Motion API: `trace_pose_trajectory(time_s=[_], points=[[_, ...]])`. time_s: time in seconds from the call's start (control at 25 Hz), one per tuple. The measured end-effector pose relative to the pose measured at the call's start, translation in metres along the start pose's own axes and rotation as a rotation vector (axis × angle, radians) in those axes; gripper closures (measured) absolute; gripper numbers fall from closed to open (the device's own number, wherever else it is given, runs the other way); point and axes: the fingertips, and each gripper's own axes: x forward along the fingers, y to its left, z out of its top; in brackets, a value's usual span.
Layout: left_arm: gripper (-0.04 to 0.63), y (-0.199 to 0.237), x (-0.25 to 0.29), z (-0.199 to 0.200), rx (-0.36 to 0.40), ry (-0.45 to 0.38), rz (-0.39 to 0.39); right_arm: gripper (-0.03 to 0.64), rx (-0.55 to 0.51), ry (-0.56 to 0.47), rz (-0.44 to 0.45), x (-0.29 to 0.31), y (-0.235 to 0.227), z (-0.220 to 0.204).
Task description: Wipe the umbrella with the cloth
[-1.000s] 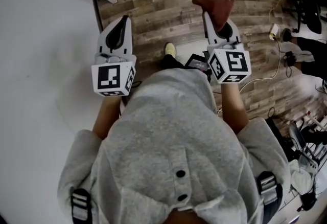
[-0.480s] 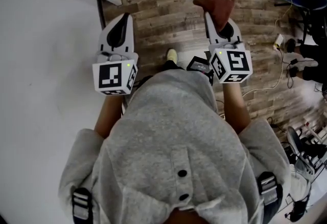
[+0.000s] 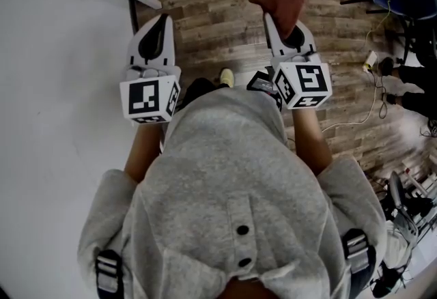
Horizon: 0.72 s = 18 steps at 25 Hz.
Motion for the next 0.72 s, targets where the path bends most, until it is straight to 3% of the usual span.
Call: trace_pose_trajectory(time_s=[0.28, 0.72], points=[[0.58, 0.005, -0.003, 0.009, 0.019, -0.012, 0.028, 0.532, 0.0, -0.015, 0.021, 0.002, 0.005, 0.008], [0.58, 0.019, 0.014, 0.008, 0.029, -0.038, 0.005, 0.532, -0.008, -0.027, 0.001, 0.021, 0.005, 0.01]])
